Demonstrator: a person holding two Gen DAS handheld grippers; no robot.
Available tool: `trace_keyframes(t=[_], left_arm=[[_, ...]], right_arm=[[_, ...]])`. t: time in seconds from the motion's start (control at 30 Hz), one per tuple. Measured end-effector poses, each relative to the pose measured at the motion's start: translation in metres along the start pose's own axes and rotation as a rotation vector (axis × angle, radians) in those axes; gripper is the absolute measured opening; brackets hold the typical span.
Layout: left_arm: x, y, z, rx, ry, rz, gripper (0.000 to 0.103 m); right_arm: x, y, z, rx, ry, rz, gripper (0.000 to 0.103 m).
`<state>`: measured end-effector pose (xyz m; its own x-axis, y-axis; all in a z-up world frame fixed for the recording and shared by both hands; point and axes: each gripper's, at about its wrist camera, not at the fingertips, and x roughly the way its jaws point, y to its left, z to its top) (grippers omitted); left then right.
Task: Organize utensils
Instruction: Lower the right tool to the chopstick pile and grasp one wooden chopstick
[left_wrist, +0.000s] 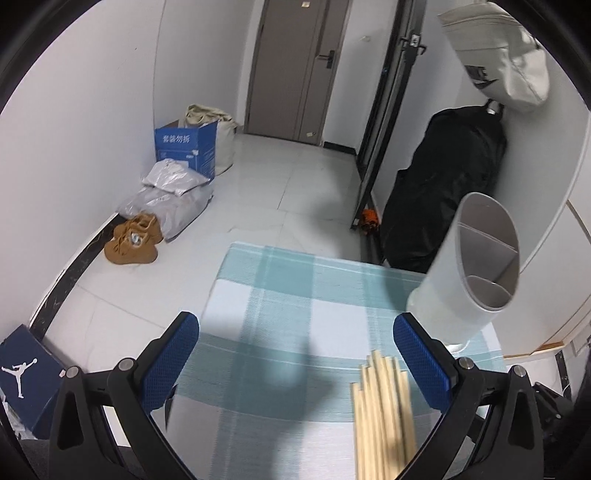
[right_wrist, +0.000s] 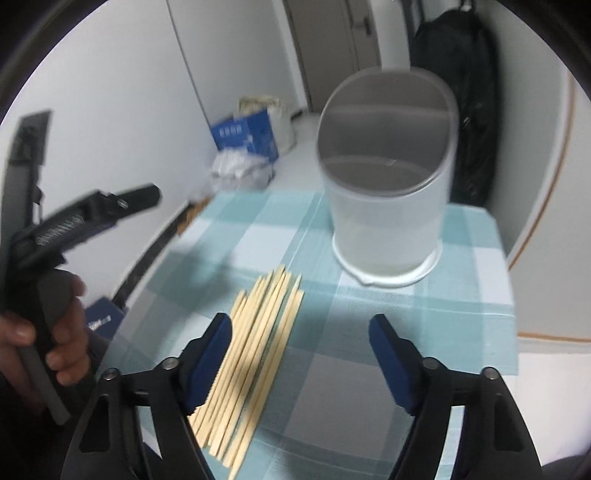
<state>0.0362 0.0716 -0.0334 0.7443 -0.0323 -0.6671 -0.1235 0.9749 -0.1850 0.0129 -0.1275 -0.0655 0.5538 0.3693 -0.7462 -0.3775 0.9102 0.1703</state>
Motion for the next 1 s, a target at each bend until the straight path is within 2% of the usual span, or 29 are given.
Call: trace_keyframes(t=[0.1, 0.23, 0.33, 0.4, 0.5, 0.67, 0.8, 1.0], left_arm=[[0.005, 0.011, 0.003, -0.032, 0.025, 0.01, 0.102], [0.01, 0.023, 0.007, -0.083, 0.052, 0.012, 0.102], [0.016, 0.031, 0.009, -0.115, 0.077, 0.006, 0.102], [0.018, 0.035, 0.01, -0.131, 0.086, 0.002, 0.102], [0.019, 0.041, 0.012, -0.148, 0.095, 0.001, 0.102], [0.022, 0.05, 0.014, -0.185, 0.113, -0.018, 0.102], [0.022, 0.054, 0.014, -0.198, 0.119, -0.021, 0.102], [0.023, 0.059, 0.014, -0.193, 0.134, -0.018, 0.102]], right_arm=[[0.024, 0.008, 0.005, -0.038, 0.084, -0.014, 0.058], [0.054, 0.017, 0.01, -0.099, 0.189, -0.095, 0.045], [0.07, 0.016, 0.012, -0.12, 0.243, -0.147, 0.036], [0.077, 0.015, 0.013, -0.127, 0.272, -0.173, 0.034], [0.081, 0.014, 0.016, -0.121, 0.294, -0.168, 0.034], [0.092, 0.017, 0.022, -0.126, 0.36, -0.206, 0.032], [0.093, 0.021, 0.027, -0.135, 0.363, -0.22, 0.03], [0.094, 0.021, 0.033, -0.101, 0.369, -0.176, 0.008]])
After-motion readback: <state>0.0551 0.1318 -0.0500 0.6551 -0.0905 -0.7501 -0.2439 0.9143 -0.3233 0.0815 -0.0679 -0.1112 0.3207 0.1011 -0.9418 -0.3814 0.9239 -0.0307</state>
